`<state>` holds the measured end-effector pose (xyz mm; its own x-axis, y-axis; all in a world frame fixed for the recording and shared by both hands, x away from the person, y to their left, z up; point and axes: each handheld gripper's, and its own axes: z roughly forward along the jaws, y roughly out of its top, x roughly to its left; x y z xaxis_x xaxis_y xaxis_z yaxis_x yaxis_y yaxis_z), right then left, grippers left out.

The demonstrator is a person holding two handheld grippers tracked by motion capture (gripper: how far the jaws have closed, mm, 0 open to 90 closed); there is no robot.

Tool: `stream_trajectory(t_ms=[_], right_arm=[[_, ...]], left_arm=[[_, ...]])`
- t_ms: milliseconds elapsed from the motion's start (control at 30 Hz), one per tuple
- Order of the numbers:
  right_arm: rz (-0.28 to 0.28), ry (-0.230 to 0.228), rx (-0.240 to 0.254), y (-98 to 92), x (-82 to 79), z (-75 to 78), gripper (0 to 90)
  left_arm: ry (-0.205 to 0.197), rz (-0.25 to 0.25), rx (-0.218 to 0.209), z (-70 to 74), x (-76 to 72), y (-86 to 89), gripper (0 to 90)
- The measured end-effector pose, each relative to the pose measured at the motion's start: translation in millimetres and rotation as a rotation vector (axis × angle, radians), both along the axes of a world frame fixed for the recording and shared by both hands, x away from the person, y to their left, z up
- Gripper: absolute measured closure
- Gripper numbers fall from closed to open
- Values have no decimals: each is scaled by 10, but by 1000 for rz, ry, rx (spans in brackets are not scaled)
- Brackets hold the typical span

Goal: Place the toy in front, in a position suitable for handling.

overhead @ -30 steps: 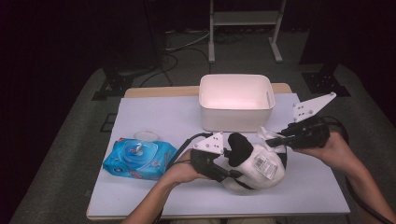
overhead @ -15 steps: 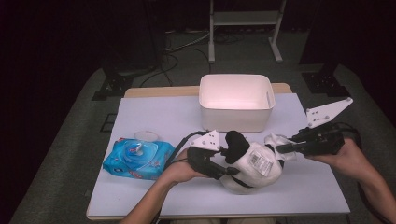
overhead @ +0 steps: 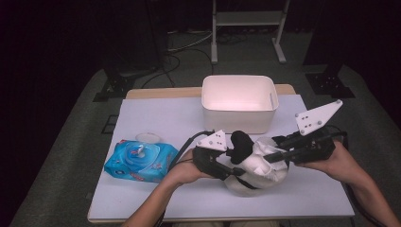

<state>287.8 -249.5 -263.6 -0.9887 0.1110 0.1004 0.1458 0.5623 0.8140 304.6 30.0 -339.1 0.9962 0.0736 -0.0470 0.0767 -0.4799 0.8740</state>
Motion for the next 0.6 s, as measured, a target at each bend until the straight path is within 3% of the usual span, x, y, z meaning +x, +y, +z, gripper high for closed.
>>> stream_trajectory(t_ms=[267, 600], right_arm=[[-18, 13, -22, -128, -54, -37, 819], [27, -29, -45, 110, -72, 14, 819]], left_arm=[[1, 4, -1, 1, -7, -29, 431], [-6, 6, 6, 8, -4, -25, 433]])
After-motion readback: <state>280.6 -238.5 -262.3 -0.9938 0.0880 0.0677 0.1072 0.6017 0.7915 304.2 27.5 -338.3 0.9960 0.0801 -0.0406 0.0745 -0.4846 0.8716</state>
